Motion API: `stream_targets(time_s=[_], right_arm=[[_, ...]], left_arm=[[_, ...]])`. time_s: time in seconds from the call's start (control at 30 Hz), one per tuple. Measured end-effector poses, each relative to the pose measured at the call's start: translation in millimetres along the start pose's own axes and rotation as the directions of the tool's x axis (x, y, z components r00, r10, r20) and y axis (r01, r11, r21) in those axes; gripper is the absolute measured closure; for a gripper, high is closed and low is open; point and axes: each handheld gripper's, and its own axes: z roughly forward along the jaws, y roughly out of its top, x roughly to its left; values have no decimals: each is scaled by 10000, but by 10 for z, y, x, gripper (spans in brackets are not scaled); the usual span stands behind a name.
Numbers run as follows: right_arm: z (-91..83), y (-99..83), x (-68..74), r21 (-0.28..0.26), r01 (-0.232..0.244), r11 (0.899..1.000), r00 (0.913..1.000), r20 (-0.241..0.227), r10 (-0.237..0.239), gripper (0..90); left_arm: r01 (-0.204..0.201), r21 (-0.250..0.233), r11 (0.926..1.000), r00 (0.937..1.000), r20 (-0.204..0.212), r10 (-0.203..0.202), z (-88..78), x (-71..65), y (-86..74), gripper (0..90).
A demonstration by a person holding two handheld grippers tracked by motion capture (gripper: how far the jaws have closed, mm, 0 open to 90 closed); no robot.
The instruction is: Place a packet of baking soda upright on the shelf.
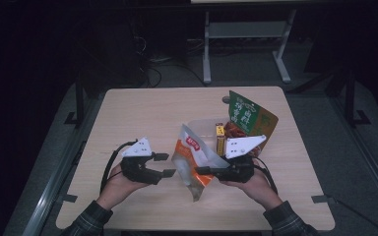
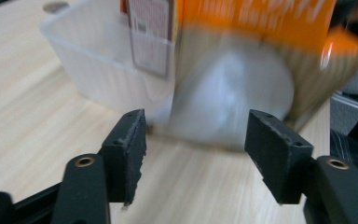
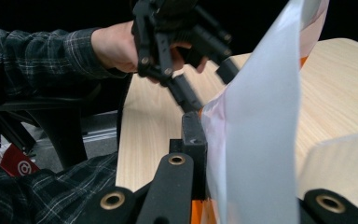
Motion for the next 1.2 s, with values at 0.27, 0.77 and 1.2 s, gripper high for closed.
stream_targets(time_s=[0.27, 0.77, 1.2], right_arm=[[-283, 108, -39, 35, 140, 9999, 9989, 438, -142, 900], [-481, 459, -312, -33, 267, 9996, 9911, 1305, -261, 900], [-334, 510, -738, 194, -52, 9998, 9843, 1767, 17, 900]], left_arm=[[379, 666, 9971, 9993, -61, -375, -7, -42, -279, 325], [577, 1585, 9857, 9983, -131, -564, 94, -88, -505, 174], [441, 1663, 9851, 9990, -94, -431, 129, -99, -526, 164]])
